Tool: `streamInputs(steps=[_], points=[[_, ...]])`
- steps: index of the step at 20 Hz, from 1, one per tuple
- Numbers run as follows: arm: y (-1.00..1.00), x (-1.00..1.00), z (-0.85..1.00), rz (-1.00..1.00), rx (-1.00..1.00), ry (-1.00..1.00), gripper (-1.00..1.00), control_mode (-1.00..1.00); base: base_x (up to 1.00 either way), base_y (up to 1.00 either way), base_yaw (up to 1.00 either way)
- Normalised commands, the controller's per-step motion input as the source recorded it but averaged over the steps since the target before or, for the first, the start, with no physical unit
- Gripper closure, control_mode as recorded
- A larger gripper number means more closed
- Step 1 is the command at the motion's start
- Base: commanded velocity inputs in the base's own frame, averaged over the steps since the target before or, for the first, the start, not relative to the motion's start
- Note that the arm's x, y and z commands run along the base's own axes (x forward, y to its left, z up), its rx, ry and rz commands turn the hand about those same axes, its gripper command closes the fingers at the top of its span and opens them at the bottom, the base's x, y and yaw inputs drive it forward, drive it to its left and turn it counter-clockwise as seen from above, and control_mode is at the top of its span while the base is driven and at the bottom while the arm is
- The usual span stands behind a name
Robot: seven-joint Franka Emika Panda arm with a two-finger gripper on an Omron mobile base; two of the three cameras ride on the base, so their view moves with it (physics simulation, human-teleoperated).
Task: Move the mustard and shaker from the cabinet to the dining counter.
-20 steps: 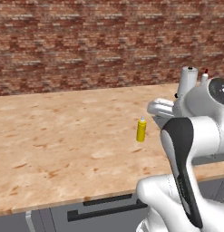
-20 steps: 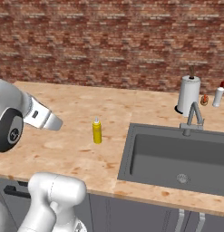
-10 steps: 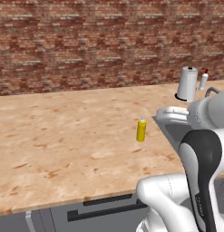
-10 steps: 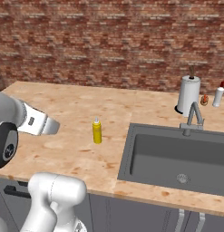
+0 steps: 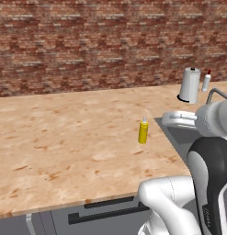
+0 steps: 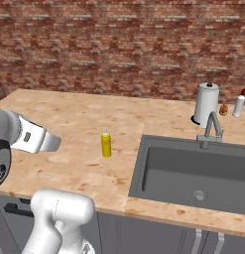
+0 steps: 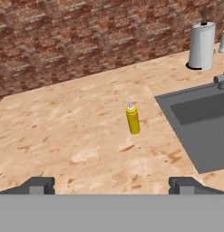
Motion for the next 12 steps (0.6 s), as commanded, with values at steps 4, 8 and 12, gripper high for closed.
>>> streamInputs(steps=[4,8,12], points=[[0.0,0.0,0.0,0.0,0.0,0.0,-1.0,-1.0,0.0,0.0,0.0],[0.0,0.0,0.0,0.0,0.0,0.0,-1.0,1.0,-0.23,-0.06,-0.01],[0.0,0.0,0.0,0.0,0.0,0.0,-1.0,1.0,-0.86,-0.34,-0.16]])
